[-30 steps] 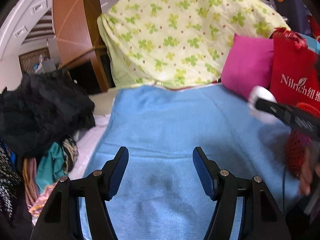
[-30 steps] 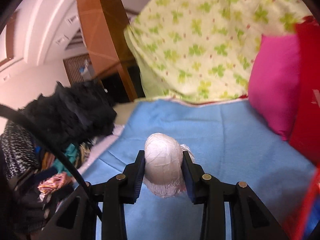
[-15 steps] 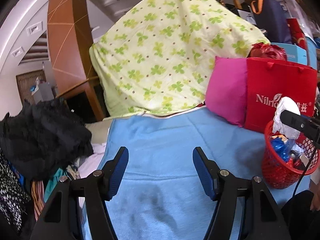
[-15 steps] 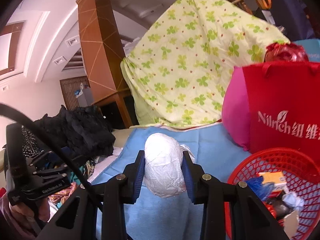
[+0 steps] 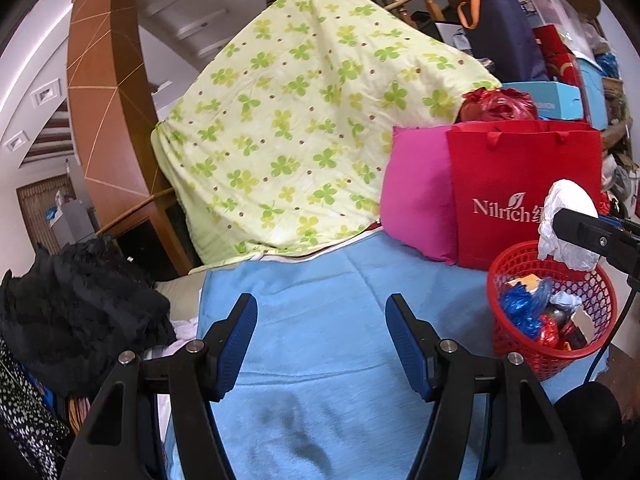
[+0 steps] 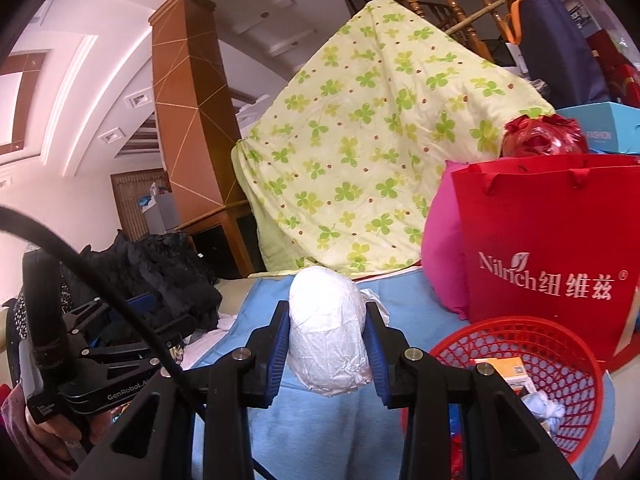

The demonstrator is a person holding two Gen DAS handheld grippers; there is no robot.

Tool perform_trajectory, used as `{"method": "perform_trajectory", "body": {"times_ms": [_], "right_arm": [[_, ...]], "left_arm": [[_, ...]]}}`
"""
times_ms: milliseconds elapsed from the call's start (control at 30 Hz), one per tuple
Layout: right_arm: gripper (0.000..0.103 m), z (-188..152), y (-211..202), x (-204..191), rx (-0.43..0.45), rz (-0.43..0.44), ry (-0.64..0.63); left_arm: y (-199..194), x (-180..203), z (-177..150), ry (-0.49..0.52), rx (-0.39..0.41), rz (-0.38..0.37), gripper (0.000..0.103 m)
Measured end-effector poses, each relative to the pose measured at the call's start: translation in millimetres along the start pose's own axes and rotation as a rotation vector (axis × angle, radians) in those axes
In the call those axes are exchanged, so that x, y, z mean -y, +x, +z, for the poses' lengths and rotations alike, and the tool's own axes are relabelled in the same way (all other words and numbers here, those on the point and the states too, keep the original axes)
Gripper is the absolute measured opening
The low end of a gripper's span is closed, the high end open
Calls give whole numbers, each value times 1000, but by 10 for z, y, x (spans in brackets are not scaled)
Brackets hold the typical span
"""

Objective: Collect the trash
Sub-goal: 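Lift white paper with right tool and carry it over red basket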

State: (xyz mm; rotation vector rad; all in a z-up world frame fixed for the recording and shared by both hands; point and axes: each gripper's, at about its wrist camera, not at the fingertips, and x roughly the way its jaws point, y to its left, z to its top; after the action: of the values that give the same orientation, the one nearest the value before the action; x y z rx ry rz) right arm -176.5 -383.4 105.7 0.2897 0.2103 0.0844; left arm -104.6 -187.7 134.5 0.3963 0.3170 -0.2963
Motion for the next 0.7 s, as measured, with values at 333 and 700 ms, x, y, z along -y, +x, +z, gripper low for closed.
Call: {"method": "perform_trajectory", "body": {"times_ms": [333,700], "right_arm": [[38,-5,-189,180,7,-40,10],[38,36,-296,266,27,-38,21]], "left_arm": [[-102,252,116,47,24,-24,67],[-188,404,175,83,40,-32,67]]}}
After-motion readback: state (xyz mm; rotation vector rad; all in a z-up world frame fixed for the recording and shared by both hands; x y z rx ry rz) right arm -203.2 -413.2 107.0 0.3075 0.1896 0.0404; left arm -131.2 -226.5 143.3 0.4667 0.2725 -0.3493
